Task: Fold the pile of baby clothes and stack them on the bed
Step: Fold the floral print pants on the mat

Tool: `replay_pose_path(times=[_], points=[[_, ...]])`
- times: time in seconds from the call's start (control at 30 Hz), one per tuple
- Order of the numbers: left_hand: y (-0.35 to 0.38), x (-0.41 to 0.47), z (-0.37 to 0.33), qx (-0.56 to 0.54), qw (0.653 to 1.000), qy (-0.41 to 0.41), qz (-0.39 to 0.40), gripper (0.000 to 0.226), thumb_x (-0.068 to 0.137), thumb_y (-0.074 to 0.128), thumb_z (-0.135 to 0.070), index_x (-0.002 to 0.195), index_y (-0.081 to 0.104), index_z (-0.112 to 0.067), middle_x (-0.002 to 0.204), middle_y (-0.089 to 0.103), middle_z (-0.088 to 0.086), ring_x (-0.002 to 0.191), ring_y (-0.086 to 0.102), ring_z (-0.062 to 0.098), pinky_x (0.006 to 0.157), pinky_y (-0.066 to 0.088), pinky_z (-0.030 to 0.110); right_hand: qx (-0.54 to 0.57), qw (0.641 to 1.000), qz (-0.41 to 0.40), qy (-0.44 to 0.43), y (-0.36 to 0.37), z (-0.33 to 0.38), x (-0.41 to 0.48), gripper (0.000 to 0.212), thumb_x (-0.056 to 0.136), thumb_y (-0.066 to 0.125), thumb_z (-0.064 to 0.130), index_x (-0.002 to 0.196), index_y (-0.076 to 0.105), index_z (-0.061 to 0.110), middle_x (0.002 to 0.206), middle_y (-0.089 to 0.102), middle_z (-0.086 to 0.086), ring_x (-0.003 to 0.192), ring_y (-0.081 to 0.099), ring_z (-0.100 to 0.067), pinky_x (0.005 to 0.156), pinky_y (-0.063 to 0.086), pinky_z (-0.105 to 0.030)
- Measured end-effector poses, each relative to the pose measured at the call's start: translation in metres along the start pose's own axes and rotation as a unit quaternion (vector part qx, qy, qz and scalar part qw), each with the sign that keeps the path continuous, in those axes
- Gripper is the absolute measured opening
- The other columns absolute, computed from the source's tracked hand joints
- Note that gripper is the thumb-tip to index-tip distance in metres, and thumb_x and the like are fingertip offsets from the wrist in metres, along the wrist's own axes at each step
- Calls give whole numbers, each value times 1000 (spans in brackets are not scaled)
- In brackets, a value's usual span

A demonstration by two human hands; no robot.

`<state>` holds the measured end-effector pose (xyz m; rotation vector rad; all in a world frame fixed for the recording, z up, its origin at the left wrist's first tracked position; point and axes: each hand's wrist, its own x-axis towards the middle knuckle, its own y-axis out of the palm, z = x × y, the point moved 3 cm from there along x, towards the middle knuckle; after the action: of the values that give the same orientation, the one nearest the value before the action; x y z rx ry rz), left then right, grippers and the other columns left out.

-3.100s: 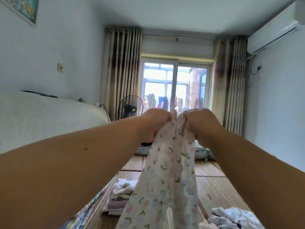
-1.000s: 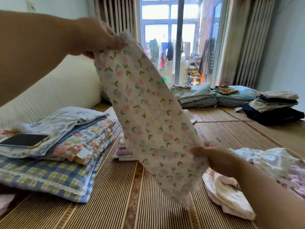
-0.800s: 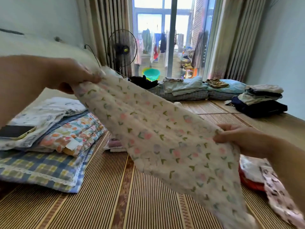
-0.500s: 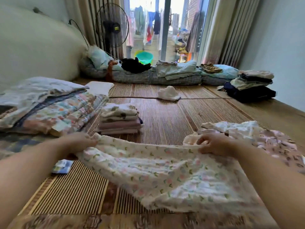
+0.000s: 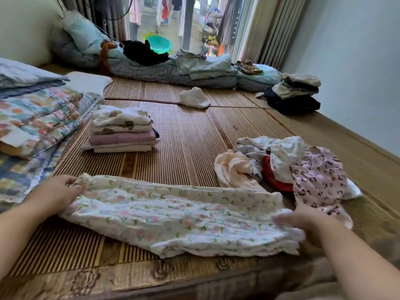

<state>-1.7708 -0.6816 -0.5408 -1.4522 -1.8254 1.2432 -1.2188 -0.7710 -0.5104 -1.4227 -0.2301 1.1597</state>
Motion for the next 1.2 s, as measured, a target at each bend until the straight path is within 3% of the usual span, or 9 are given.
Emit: replay_pose_path(times=[0.13, 0.3, 0.4, 0.53, 0.63, 0.8, 0.97, 1.1, 1.2], points=[[0, -1, -1, 5, 1000, 5, -7, 45, 87, 65, -38, 122, 65, -10, 119, 66, 18, 106, 60, 36, 86, 48, 40, -38, 999, 4, 13, 8, 2, -11, 80, 74, 74, 54, 132, 52, 2, 135, 54, -11, 117, 53, -24, 93, 44, -28], [-11, -18, -22, -48, 998, 8, -28, 44, 88, 64, -32, 125, 61, -8, 114, 65, 15, 95, 60, 30, 73, 45, 33, -26, 998, -18, -57, 12, 15, -16, 17, 88, 65, 30, 87, 58, 14, 102, 61, -18, 93, 58, -27, 63, 36, -27], [-24, -31, -43, -53, 996, 38, -53, 44, 86, 63, -31, 126, 60, -13, 122, 64, 14, 98, 60, 29, 74, 49, 33, 48, 994, -35, -86, 12, 21, -19, 15, 84, 68, 13, 77, 54, 10, 79, 57, -8, 68, 51, -18, 53, 34, -28], [-22, -62, -95, -84, 985, 143, -47, 43, 86, 62, -34, 127, 58, -22, 117, 65, 4, 94, 62, 21, 63, 48, 29, 50, 992, -36, -107, 13, 25, -29, 15, 85, 64, 7, 73, 55, 8, 74, 56, -8, 65, 50, -17, 51, 32, -28], [-6, -91, -135, -128, 971, 200, 32, 47, 91, 59, -37, 135, 48, -23, 119, 63, 2, 88, 63, 17, 69, 55, 32, 54, 991, -36, -113, 15, 26, -31, 14, 84, 65, 6, 73, 56, 9, 73, 56, -7, 64, 50, -16, 51, 33, -27], [28, -124, -166, -233, 899, 187, 321, 43, 95, 52, -30, 138, 45, -25, 118, 64, 4, 93, 68, 19, 77, 59, 32, 50, 992, -26, -112, 16, 21, -24, 13, 85, 65, 13, 77, 55, 12, 79, 59, -7, 68, 53, -17, 53, 36, -25], [29, -87, -139, -99, 971, 193, 105, 40, 93, 58, -32, 132, 52, -25, 130, 58, 0, 94, 64, 19, 68, 52, 25, 68, 993, -17, -94, 19, 6, -9, 16, 80, 72, 13, 90, 59, 11, 92, 64, -9, 83, 61, -23, 63, 45, -29], [56, -77, -110, 134, 969, 118, 168, 77, 79, 63, -60, 146, 32, -36, 147, 35, 12, 124, 46, 30, 101, 45, 44, 68, 994, -14, -82, 20, 0, -1, 41, 73, 78, 16, 107, 57, 10, 103, 61, -8, 91, 60, -24, 76, 51, -34], [57, -91, -130, 87, 971, 219, 31, 71, 82, 57, -61, 143, 36, -33, 154, 27, 4, 141, 23, 26, 113, 27, 50, 60, 995, -13, -79, 20, 0, 2, 39, 74, 78, 15, 103, 52, 10, 104, 61, -9, 93, 60, -25, 82, 51, -35]])
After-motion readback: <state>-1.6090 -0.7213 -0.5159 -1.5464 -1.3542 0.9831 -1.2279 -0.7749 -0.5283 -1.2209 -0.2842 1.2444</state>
